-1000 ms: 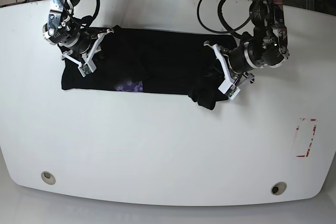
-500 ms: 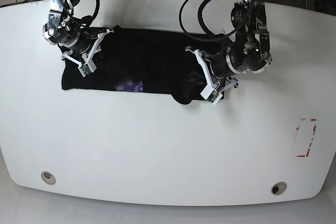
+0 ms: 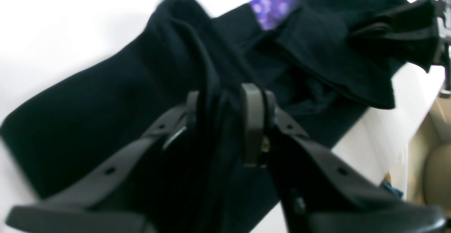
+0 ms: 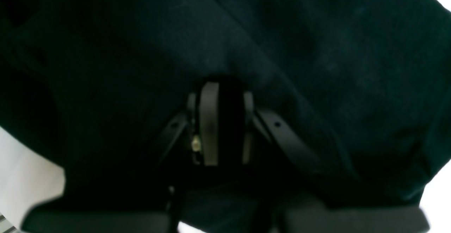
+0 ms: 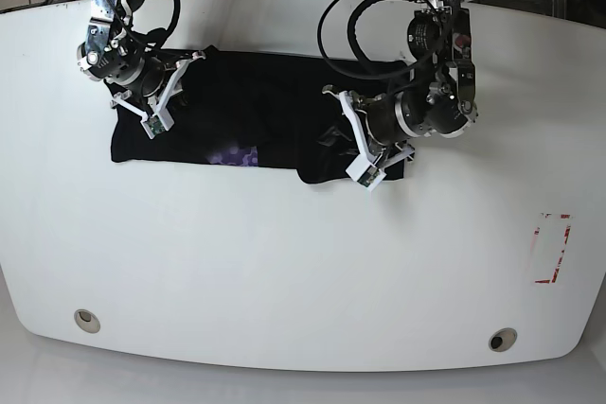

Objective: Layout the t-shirt on the table in an organized manner, then fold the t-shirt properly
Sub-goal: 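Press and smooth the folded end with the left gripper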

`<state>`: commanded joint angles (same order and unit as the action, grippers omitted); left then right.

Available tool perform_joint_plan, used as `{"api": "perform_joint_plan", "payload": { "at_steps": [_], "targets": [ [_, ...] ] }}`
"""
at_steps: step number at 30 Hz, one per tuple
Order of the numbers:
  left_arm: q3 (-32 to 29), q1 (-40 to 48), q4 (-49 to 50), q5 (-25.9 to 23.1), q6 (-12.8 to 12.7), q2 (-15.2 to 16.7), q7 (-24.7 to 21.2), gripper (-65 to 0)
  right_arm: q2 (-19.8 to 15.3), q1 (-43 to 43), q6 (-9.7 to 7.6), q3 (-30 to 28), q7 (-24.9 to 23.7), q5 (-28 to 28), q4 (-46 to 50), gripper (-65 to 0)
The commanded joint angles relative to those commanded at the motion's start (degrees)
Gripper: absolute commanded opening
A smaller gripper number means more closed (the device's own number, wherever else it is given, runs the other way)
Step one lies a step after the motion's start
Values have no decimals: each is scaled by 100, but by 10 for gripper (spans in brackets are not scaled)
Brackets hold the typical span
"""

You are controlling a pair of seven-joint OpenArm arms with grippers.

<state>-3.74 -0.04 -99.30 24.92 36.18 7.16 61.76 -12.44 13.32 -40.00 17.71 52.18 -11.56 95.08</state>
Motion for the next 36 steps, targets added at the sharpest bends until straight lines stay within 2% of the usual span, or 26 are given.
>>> {"api": "perform_joint_plan", "payload": {
  "at_steps": [4,8,12,18,23,27,30,34,36],
  "targets": [
    [-396,0,-176,9,0,0,352,-342,0,-44,0,-9,0,0,0,-571],
    [-466,-9,-457,185,35,9,668,-296,0,-70,0,-9,0,0,0,-571],
    [-431,-9,-747,484,44,-44,677,-300,0,-79,0,-9,0,0,0,-571],
    [659,-70,-791,554,44,-281,659,-297,0,-79,0,-9,0,0,0,-571],
    [1152,-264,-316,563,44,-589,659,-299,0,-97,0,-9,0,0,9,-571],
    [1178,-281,-35,571,44,-958,651,-299,0,-105,0,-9,0,0,0,-571],
    [1169,-281,70,571,105,-1037,651,-299,0,-105,0,-9,0,0,0,-571],
    [1134,-229,53,571,382,-1046,686,-300,0,-105,0,-9,0,0,0,-571],
    [993,-158,53,563,382,-1064,695,-300,0,-105,0,-9,0,0,0,-571]
  ]
}}
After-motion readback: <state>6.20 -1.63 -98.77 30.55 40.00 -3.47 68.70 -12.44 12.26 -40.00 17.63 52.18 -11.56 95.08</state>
